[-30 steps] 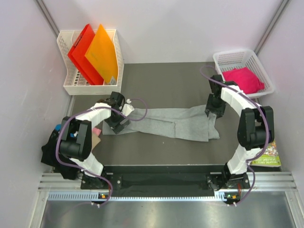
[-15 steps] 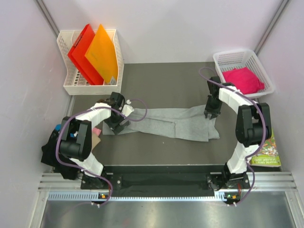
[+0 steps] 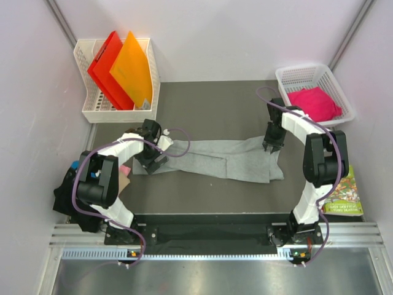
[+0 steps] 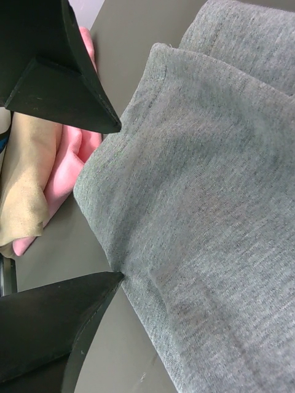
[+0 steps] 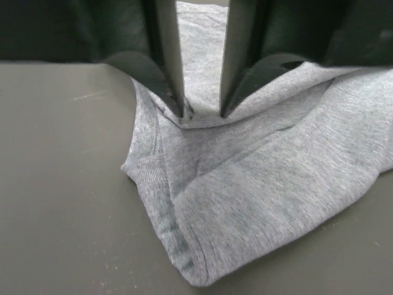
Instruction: Fold and stack the t-shirts
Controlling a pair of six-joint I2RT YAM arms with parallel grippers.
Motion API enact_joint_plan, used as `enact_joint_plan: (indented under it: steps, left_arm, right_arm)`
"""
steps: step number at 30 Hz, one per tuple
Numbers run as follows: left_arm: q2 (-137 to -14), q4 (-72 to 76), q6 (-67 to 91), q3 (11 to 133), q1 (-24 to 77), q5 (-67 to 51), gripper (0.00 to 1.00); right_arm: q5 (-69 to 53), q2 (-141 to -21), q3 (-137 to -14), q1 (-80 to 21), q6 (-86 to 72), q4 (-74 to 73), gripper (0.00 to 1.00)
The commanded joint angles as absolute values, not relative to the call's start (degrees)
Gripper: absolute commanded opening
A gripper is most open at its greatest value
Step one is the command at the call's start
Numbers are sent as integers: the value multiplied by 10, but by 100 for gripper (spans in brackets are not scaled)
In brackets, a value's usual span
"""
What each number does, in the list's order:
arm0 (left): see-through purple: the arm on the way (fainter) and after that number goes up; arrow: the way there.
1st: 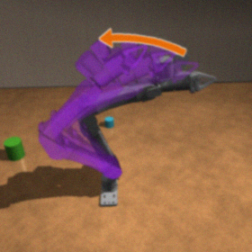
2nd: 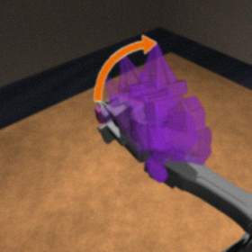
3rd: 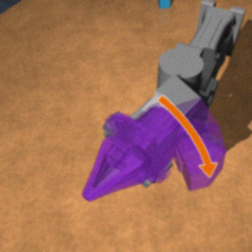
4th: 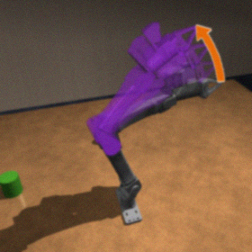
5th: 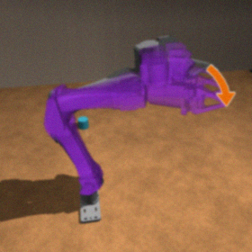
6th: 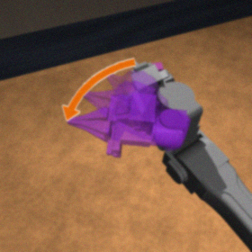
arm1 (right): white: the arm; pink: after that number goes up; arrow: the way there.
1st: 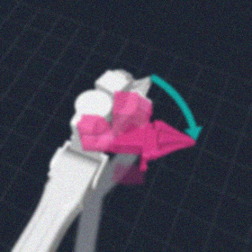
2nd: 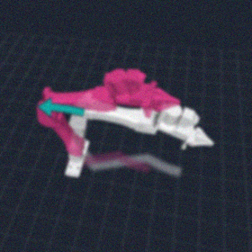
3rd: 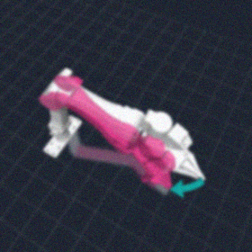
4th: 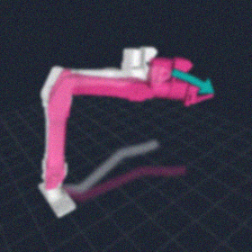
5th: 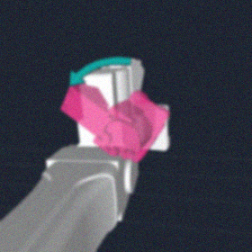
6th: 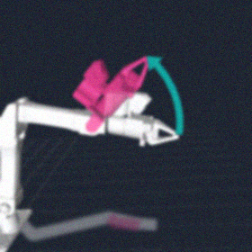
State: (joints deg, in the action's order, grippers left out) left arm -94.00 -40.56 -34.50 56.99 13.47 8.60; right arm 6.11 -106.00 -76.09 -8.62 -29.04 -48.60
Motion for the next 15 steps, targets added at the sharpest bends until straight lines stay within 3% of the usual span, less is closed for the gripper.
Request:
enact_joint_plan:
  steps: [1, 7, 15]
  left_arm:
    - [-928, -407, -350, 565, 132, 87, 99]
    - [-931, -404, -349, 565, 132, 89, 99]
    - [-940, -403, -346, 564, 132, 90, 99]
  right_arm:
    - [68, -1073, -787, -90, -287, -467, 26]
    - [68, -1079, -804, -88, -287, -471, 0]
    - [95, -1097, -916, -68, -259, -516, 0]
